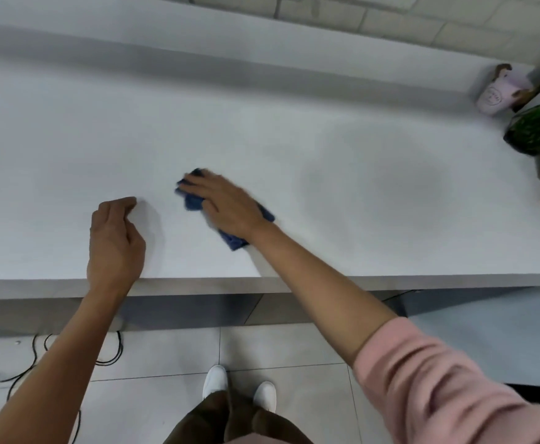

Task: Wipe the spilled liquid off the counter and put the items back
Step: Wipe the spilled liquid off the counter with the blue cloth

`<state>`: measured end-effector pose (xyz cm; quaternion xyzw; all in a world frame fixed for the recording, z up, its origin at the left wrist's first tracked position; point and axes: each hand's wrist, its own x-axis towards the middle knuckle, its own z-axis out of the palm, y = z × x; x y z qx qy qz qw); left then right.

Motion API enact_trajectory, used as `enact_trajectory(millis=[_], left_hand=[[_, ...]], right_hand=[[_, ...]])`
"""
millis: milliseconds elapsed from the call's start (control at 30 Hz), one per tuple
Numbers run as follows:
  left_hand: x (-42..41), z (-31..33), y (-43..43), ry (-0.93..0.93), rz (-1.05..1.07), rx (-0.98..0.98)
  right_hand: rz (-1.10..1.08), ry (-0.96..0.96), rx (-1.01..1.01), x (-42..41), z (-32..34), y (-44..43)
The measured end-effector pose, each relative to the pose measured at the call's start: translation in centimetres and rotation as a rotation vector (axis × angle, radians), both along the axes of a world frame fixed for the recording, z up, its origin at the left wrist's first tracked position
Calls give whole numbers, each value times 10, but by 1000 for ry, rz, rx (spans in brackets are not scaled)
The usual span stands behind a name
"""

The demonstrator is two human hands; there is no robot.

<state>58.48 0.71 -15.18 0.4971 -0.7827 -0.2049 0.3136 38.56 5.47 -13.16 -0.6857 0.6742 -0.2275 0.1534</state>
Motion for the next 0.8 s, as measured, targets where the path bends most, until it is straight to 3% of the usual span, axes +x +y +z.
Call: enact_trajectory(millis=[200,367,533,800], left_hand=[[1,-4,-1,7,4,-11],[0,-4,1,51,28,2],[-1,-1,1,88,38,-8],[-2,-1,1,271,94,77]], right_hand=[[247,-51,40,-1,-3,76],[-11,0,30,-65,1,69],[-189,50,-10,-45,0,-11],[188,-64,15,46,-2,1]])
